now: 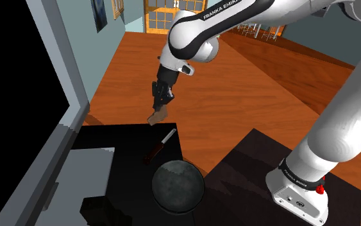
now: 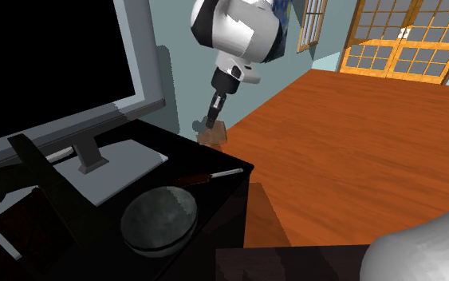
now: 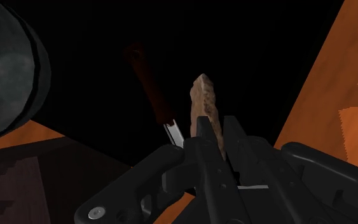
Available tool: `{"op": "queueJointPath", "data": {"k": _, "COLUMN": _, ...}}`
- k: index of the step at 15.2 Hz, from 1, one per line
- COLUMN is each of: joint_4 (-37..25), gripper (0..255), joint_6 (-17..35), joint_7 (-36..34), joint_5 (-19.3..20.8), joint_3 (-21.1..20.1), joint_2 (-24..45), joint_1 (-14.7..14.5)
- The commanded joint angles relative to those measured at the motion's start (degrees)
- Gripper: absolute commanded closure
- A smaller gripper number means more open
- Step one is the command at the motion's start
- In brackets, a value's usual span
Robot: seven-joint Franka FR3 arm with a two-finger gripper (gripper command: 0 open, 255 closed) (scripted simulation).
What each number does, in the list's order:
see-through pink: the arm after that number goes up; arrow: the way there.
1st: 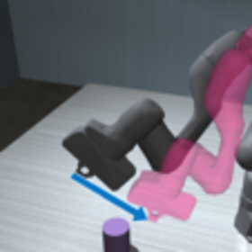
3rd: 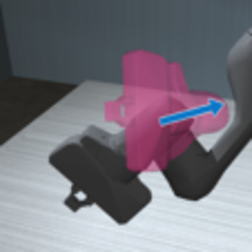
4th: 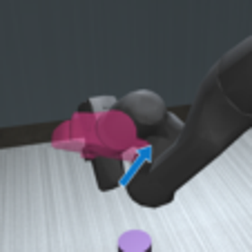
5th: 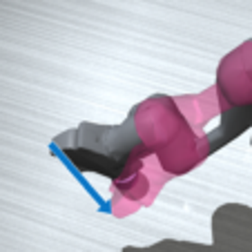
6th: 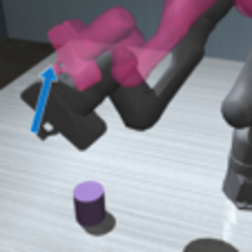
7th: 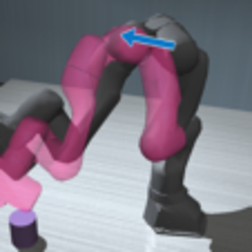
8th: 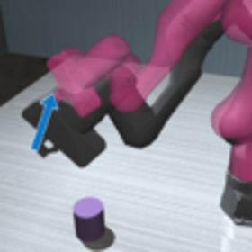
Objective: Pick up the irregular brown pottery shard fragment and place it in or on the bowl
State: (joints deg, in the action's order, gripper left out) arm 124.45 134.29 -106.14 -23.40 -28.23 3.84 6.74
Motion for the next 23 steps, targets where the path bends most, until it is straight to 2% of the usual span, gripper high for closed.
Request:
{"op": "queueJointPath", "data": {"k": 1, "joint_4": -0.69, "gripper": 255, "joint_6": -1.43, "joint_7": -0.3, "joint_5": 0.02, "joint_3": 0.07, "joint_2": -0.77, "joint_1": 0.12}}
{"op": "queueJointPath", "data": {"k": 5, "joint_4": -2.07, "gripper": 255, "joint_6": -4.26, "joint_7": -0.92, "joint_5": 0.0, "joint_3": 0.21, "joint_2": -2.36, "joint_1": 0.33}}
{"op": "queueJointPath", "data": {"k": 10, "joint_4": 6.87, "gripper": 255, "joint_6": -3.71, "joint_7": -1.32, "joint_5": -5.86, "joint_3": -1.65, "joint_2": -12.09, "joint_1": -1.91}}
{"op": "queueJointPath", "data": {"k": 16, "joint_4": 15.61, "gripper": 255, "joint_6": -4.66, "joint_7": -3.46, "joint_5": -12.42, "joint_3": -3.52, "joint_2": -23.55, "joint_1": -6.45}}
{"op": "queueJointPath", "data": {"k": 23, "joint_4": 23.12, "gripper": 255, "joint_6": -7.31, "joint_7": -9.06, "joint_5": -18.67, "joint_3": -6.12, "joint_2": -36.24, "joint_1": -13.47}}
